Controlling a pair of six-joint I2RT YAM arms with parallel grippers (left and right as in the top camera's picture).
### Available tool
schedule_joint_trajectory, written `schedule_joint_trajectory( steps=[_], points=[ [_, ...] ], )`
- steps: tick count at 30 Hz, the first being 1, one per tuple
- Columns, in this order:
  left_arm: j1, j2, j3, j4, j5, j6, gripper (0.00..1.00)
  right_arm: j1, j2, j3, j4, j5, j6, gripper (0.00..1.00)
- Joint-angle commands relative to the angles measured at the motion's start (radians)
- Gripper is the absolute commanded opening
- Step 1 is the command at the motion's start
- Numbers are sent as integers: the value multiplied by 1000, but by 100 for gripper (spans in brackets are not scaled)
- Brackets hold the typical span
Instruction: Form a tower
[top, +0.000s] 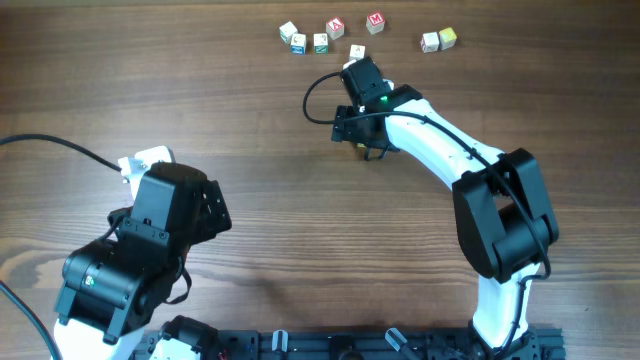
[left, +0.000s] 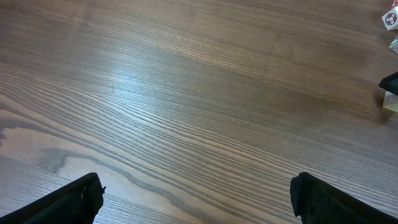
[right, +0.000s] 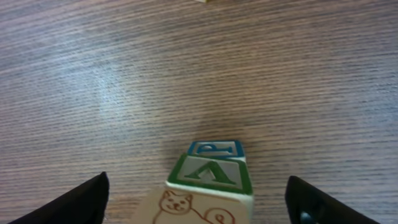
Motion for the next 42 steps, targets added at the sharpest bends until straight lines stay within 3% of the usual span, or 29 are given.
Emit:
schedule_joint_trajectory(
  steps=[1, 3, 11, 15, 24, 31, 42],
  points=[
    [6, 0, -3, 0, -2, -10, 100, 2, 24, -3, 7, -9, -11, 84],
    [6, 0, -3, 0, -2, -10, 100, 2, 24, -3, 7, -9, -14, 77],
    [6, 0, -3, 0, -2, -10, 100, 2, 47, -3, 7, -6, -36, 72],
    [6, 0, -3, 0, -2, -10, 100, 2, 58, -3, 8, -6, -36, 56],
    [6, 0, -3, 0, -2, -10, 100, 2, 58, -3, 6, -6, -38, 34],
    [6, 0, -3, 0, -2, -10, 100, 2, 58, -3, 3, -10, -88, 26],
    [6, 0, -3, 0, -2, -10, 100, 2, 58, -2, -25, -59, -114, 23]
  ],
)
